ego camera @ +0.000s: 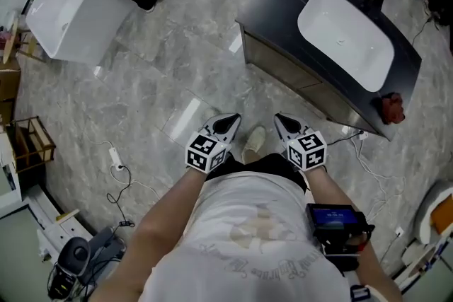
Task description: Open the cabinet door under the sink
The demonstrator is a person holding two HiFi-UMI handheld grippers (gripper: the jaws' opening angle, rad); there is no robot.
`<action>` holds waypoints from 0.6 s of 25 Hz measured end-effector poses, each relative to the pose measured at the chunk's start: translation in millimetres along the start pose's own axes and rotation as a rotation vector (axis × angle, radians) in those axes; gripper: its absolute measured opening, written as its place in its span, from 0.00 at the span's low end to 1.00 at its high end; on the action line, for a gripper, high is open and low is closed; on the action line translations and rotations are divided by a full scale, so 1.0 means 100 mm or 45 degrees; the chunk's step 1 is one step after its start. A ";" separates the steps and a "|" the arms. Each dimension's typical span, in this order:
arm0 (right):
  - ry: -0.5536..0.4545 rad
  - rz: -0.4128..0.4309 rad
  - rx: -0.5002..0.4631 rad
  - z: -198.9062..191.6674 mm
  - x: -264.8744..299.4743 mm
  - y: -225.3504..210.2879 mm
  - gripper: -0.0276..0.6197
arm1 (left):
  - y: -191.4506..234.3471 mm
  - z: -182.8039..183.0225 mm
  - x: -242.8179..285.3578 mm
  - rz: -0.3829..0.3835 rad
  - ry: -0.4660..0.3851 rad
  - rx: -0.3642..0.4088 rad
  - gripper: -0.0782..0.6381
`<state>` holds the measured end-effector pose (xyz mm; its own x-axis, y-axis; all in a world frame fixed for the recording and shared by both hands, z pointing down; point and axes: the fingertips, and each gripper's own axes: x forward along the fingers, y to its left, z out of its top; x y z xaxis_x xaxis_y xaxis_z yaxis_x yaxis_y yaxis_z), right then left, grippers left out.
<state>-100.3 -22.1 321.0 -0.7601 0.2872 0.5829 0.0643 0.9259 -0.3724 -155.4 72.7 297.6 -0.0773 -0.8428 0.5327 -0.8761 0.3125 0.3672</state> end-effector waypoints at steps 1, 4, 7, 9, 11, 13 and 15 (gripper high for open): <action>0.015 -0.009 -0.003 -0.04 0.04 -0.03 0.06 | 0.03 -0.03 0.06 -0.006 0.003 -0.003 0.12; 0.062 -0.032 -0.013 -0.17 0.14 -0.10 0.06 | 0.13 -0.15 0.21 -0.019 0.014 -0.038 0.12; 0.109 -0.068 -0.006 -0.29 0.23 -0.21 0.06 | 0.25 -0.26 0.32 -0.025 0.018 -0.087 0.12; 0.126 -0.096 0.013 -0.34 0.29 -0.28 0.06 | 0.33 -0.33 0.37 -0.028 0.028 -0.105 0.12; 0.137 -0.117 0.027 -0.37 0.36 -0.35 0.06 | 0.42 -0.37 0.40 -0.034 0.041 -0.104 0.12; 0.155 -0.131 0.020 -0.38 0.44 -0.40 0.06 | 0.51 -0.39 0.42 -0.039 0.048 -0.106 0.12; 0.182 -0.141 -0.010 -0.41 0.53 -0.46 0.06 | 0.62 -0.42 0.45 -0.042 0.051 -0.116 0.12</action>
<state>-116.9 -39.3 398.4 -0.6633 0.2148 0.7168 -0.0090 0.9556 -0.2947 -193.2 72.4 376.2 -0.0287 -0.8356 0.5486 -0.8309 0.3250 0.4516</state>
